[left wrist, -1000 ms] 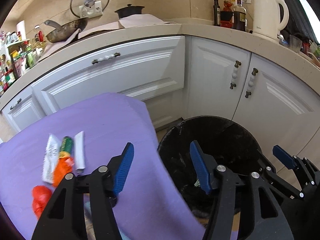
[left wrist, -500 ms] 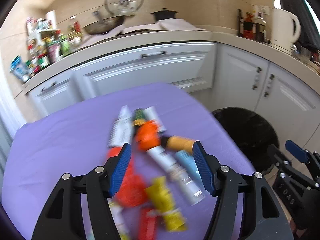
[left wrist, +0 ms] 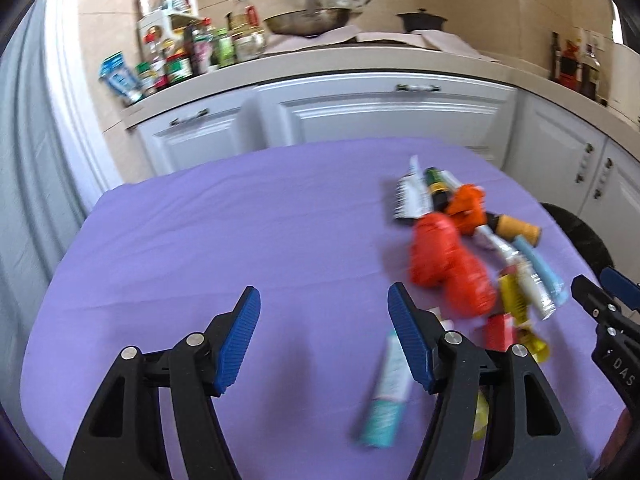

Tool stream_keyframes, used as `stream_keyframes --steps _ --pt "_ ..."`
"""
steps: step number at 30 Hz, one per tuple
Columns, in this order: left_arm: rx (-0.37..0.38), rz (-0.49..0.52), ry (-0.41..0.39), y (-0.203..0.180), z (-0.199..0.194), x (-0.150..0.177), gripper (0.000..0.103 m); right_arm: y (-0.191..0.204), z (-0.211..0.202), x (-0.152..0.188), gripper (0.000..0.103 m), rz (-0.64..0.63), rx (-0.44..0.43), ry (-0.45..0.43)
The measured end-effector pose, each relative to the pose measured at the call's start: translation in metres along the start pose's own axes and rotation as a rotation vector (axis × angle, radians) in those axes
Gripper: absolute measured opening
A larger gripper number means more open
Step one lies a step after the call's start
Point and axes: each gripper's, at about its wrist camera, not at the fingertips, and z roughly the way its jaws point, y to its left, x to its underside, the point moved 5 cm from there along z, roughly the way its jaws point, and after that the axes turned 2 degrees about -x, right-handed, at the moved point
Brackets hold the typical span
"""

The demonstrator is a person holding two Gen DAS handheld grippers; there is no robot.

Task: Collect trash
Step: 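Move both open grippers from the bin back over the table, then grasp the yellow snack packet with the right gripper while the left gripper approaches the teal tube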

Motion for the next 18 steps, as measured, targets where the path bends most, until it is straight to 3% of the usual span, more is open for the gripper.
stream_keyframes --steps 11,16,18 --pt "-0.015 -0.047 0.036 0.035 0.008 0.022 0.066 0.039 0.022 0.018 0.046 -0.079 -0.02 0.096" --pt "-0.003 -0.051 0.048 0.036 0.009 0.029 0.067 0.044 0.033 0.025 0.03 -0.076 -0.039 0.147" --pt "0.004 -0.05 0.053 0.035 0.01 0.031 0.067 0.046 0.036 0.028 0.029 -0.08 -0.041 0.156"
